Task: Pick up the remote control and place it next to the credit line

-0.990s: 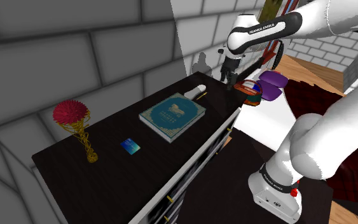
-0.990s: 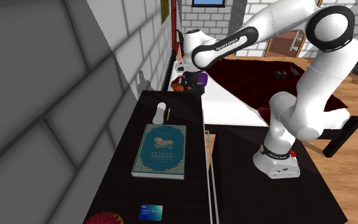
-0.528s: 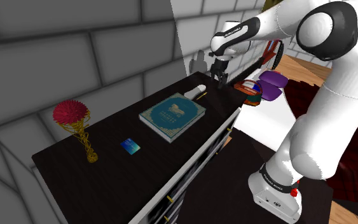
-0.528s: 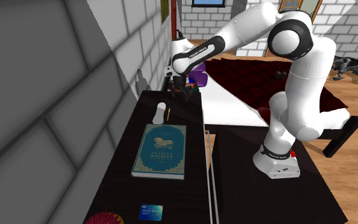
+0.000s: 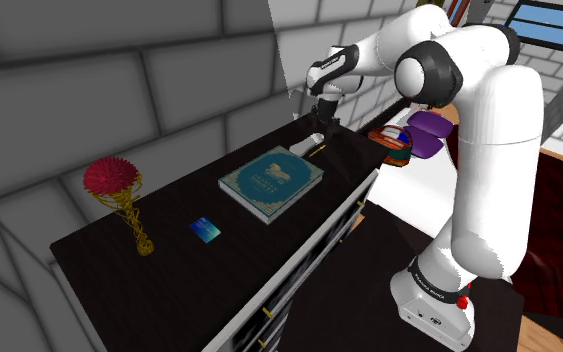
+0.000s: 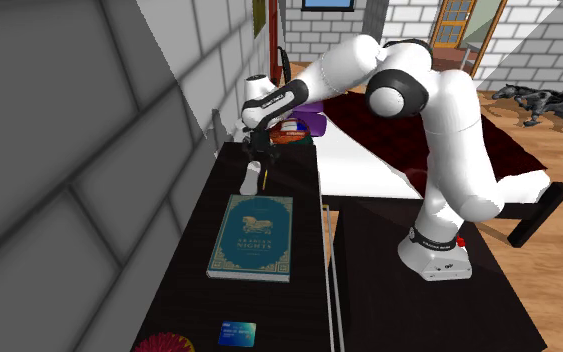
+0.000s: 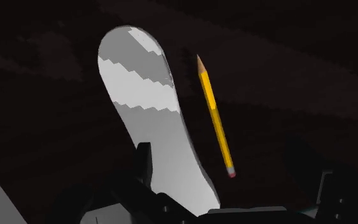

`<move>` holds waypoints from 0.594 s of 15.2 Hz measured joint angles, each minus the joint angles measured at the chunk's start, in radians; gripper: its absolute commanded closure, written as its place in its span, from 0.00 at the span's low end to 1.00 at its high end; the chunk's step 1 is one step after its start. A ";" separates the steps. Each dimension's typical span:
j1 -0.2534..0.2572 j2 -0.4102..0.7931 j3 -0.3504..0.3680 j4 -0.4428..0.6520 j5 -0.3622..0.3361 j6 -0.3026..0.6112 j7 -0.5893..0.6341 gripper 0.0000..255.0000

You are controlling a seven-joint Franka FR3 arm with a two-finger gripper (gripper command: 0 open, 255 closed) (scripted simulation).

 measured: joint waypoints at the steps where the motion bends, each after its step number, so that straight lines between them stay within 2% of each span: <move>1: -0.016 0.038 0.017 0.038 0.014 0.000 -0.031 0.00; 4: -0.054 0.131 0.058 0.154 0.036 -0.020 -0.095 0.00; 9: -0.068 0.181 0.078 0.171 0.055 0.012 -0.116 0.00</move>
